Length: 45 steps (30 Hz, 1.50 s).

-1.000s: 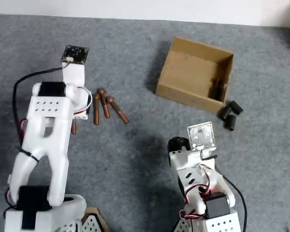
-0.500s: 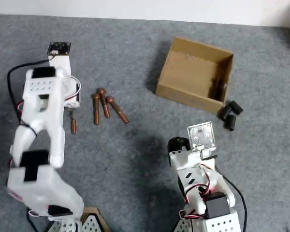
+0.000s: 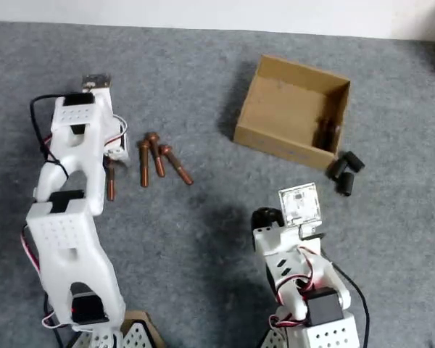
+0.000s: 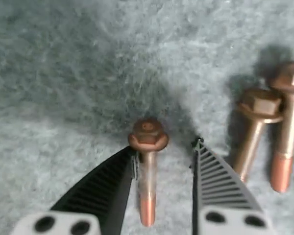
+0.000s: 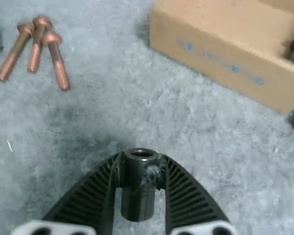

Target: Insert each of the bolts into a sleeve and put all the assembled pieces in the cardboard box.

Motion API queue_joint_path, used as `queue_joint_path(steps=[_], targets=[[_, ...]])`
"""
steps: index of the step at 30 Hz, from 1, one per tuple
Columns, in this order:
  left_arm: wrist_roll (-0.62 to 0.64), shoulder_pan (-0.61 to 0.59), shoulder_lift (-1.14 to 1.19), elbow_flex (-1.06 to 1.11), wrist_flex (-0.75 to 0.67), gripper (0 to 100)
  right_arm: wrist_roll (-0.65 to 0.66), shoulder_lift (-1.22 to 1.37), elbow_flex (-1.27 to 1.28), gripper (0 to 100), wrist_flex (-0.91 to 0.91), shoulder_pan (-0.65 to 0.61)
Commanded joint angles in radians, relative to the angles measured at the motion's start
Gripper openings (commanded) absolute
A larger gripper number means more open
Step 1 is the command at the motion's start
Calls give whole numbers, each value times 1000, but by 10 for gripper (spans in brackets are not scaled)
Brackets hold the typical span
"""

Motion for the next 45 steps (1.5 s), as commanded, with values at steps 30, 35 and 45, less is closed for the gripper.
queue_joint_path(steps=[30,35,45], targets=[[0,7,-19,185,-170,6,5,-15,-5,5,30,-10],[2,7,-124,229,-133,6,9,-15,-5,5,31,-10],[2,71,-693,651,-236,6,6,-15,-50,5,82,-74]])
